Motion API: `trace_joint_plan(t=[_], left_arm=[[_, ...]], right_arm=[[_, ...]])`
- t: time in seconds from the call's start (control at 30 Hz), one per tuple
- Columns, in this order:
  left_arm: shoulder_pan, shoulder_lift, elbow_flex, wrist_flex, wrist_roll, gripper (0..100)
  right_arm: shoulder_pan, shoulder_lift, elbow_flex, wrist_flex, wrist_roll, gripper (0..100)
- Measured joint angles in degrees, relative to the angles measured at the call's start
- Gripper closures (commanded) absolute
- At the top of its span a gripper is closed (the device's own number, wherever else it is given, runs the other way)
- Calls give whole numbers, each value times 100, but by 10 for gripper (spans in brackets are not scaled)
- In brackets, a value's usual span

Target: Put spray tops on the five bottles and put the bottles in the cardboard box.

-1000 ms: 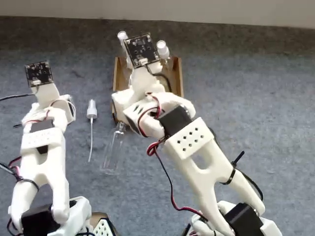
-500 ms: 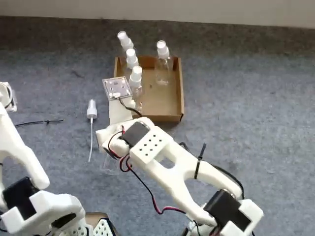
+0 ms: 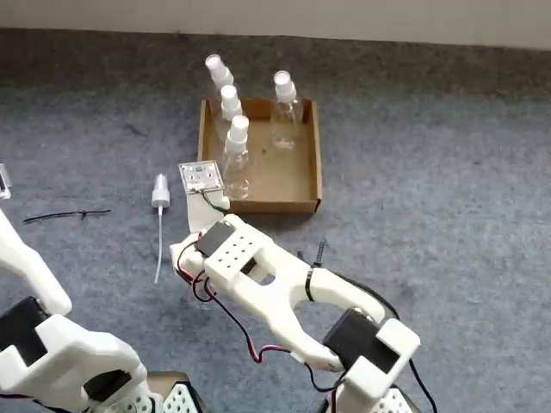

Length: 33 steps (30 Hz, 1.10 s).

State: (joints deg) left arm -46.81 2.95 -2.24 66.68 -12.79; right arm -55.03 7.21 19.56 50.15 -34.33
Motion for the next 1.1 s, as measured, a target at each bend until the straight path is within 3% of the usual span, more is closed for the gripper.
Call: trace_joint_plan(t=[0.07,0.23,0.4,0.77,0.97,1.1], left_arm=[[0,0,0,0,0,866],[0,0,0,0,0,866],[0,0,0,35,0,866],[255,0,0,378,0,866],[738,0,0,800,0,866],[1284,0,0,967,9,866]], right_arm=[[18,97,9,0,0,992],[18,105,9,176,642,995],[554,9,-281,1785,1855,995],[2857,-2752,-1011,4633,4510,993],[4870,-3727,-352,4589,5987,990],[6251,-3736,580,3376,6356,990]])
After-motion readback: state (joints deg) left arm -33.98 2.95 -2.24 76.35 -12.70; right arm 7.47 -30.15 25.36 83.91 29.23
